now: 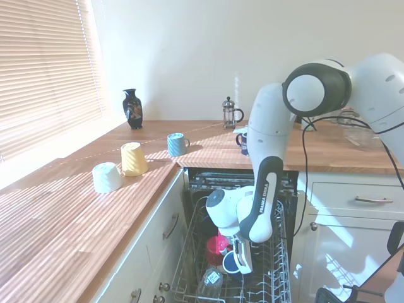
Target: Move the blue mug from the dishwasher to the table
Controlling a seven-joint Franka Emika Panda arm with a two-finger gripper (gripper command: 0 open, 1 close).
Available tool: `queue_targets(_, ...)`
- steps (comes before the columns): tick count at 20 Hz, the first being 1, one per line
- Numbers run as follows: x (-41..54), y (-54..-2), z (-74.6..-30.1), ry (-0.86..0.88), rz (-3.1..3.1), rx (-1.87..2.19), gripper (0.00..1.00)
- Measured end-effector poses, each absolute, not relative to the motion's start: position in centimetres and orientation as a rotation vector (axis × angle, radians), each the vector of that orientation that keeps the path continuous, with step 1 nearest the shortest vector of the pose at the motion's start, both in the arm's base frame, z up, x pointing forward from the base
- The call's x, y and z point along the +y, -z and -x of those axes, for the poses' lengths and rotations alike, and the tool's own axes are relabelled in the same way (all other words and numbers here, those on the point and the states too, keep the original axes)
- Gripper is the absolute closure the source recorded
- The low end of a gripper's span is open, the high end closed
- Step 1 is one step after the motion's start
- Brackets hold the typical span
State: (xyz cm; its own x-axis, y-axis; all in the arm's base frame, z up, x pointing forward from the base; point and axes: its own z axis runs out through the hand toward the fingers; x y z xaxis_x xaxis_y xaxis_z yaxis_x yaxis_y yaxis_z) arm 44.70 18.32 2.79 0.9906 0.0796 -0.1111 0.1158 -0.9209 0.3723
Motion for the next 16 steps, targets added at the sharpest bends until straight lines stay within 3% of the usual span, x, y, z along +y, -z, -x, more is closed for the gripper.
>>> queue_targets(16,18.6,-4.5,-45.3,0.123,-2.751,0.125,1.0)
